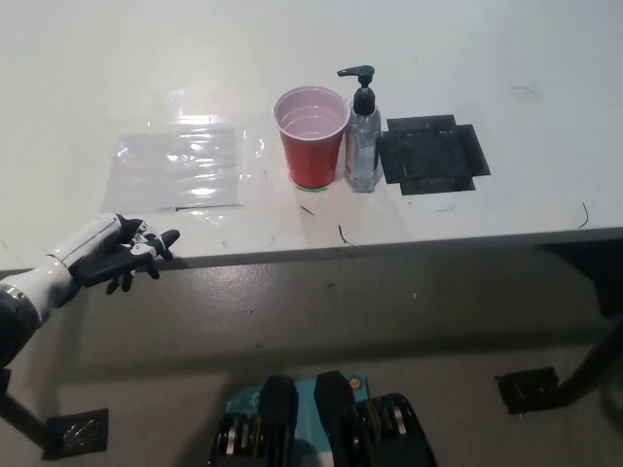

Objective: The robot uses its right hand to press the hand soap kept in the middle of the table to get liquid hand soap out

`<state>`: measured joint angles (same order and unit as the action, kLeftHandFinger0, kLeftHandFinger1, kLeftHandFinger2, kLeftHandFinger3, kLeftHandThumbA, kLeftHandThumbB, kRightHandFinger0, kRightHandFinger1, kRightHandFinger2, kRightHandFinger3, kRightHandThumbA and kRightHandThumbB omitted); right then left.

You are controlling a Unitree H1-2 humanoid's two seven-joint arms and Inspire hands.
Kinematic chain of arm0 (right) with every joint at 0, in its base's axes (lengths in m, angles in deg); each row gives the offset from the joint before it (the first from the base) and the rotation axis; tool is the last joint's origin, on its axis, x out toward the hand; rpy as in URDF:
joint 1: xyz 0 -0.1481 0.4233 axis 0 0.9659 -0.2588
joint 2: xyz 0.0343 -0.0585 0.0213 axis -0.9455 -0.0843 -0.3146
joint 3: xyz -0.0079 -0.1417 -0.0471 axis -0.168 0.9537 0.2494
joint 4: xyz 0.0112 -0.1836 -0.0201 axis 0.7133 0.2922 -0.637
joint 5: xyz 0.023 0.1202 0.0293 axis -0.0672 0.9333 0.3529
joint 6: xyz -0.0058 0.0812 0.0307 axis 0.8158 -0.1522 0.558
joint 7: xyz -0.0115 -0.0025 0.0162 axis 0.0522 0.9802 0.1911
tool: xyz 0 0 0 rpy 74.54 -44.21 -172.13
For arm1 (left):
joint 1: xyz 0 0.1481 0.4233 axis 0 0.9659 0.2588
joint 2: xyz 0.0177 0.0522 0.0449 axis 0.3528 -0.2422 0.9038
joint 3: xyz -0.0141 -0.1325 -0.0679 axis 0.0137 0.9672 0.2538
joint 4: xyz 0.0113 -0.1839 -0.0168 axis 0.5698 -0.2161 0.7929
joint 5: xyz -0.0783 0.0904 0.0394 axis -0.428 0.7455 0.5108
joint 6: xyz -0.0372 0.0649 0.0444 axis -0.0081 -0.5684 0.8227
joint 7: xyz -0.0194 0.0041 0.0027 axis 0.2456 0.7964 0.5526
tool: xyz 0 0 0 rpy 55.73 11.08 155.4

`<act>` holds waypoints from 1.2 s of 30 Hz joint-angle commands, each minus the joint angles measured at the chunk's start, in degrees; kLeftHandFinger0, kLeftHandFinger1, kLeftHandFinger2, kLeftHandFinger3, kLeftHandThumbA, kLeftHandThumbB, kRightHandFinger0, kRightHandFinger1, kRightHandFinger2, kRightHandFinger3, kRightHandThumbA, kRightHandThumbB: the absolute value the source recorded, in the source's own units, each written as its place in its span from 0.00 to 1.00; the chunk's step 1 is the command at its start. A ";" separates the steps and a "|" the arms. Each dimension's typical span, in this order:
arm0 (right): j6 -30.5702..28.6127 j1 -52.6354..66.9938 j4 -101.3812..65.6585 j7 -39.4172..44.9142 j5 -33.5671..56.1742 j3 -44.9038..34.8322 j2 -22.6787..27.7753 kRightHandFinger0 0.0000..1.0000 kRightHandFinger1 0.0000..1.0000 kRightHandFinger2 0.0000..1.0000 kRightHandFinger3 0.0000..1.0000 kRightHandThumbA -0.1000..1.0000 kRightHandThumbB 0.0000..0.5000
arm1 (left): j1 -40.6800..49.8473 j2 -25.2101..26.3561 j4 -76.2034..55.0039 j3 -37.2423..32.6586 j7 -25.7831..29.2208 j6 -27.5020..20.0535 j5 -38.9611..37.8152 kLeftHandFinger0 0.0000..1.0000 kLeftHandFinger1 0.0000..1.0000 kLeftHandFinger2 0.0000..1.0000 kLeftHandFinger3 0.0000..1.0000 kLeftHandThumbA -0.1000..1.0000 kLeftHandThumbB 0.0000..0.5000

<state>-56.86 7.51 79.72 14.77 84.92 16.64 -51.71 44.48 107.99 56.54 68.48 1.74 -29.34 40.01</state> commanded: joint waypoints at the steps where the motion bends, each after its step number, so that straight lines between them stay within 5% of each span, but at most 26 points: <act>1: 0.67 -0.98 -4.04 0.67 2.08 -1.88 1.57 0.73 0.83 0.90 1.00 0.38 0.12 | -2.09 1.30 -1.82 0.43 -0.98 0.77 1.11 0.14 0.18 0.33 0.61 0.73 0.07; 13: 5.64 -16.35 -10.13 1.86 0.79 0.18 10.65 0.69 0.87 0.95 1.00 0.41 0.22 | -1.62 1.13 -1.89 0.76 -1.32 1.10 1.16 0.10 0.15 0.30 0.58 0.72 0.10; 18: 5.64 -24.83 -10.36 2.29 0.02 4.25 12.05 0.66 0.84 0.95 1.00 0.35 0.12 | -1.46 1.43 -2.02 0.83 -2.05 0.94 1.11 0.11 0.16 0.33 0.61 0.73 0.05; 19: 5.64 -26.39 -10.23 2.37 -0.94 5.53 12.29 0.68 0.87 0.96 1.00 0.36 0.03 | -1.45 1.41 -2.03 0.88 -2.09 0.83 1.17 0.11 0.16 0.33 0.60 0.73 0.04; 20: 5.64 -29.16 -9.99 3.18 -2.38 7.54 12.23 0.72 0.88 0.97 1.00 0.61 0.11 | -1.45 1.35 -2.19 0.95 -1.99 1.49 1.27 0.12 0.17 0.33 0.60 0.73 0.06; 22: 5.64 -30.96 -9.54 3.78 -1.91 8.79 12.19 0.78 0.92 1.00 1.00 0.77 0.13 | -1.35 1.19 -2.32 1.17 -1.83 1.66 1.24 0.12 0.17 0.33 0.60 0.72 0.07; 23: 5.64 -32.11 -9.03 4.15 -2.63 9.88 12.20 0.90 0.97 1.00 1.00 0.96 0.20 | -1.38 1.35 -2.26 0.98 -1.97 1.28 1.49 0.14 0.18 0.34 0.61 0.73 0.05; 25: 5.64 -34.86 -7.44 5.03 -4.55 12.57 11.97 0.96 1.00 1.00 1.00 1.00 0.25 | -1.43 1.56 -2.39 0.62 -2.23 1.24 1.88 0.15 0.19 0.35 0.62 0.75 0.05; 26: 4.03 -37.01 -4.59 5.83 -5.78 14.61 11.50 1.00 1.00 1.00 1.00 1.00 0.40 | -1.35 1.42 -2.31 0.89 -2.12 1.45 1.66 0.14 0.19 0.35 0.63 0.75 0.08; 30: -0.13 -41.73 2.32 6.15 -8.02 19.15 9.56 1.00 1.00 1.00 1.00 1.00 0.61 | -1.27 1.52 -2.64 0.90 -2.27 1.67 1.76 0.13 0.18 0.34 0.62 0.76 0.06; 36: -3.09 -46.94 8.02 6.91 -12.63 25.15 7.14 1.00 1.00 1.00 1.00 1.00 0.65 | -0.88 1.16 -2.83 0.70 -2.20 1.61 1.95 0.11 0.17 0.34 0.61 0.79 0.08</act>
<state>-54.95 -33.55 85.98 20.08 77.32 39.42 -44.29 44.42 108.01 55.59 68.55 0.04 -27.96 41.24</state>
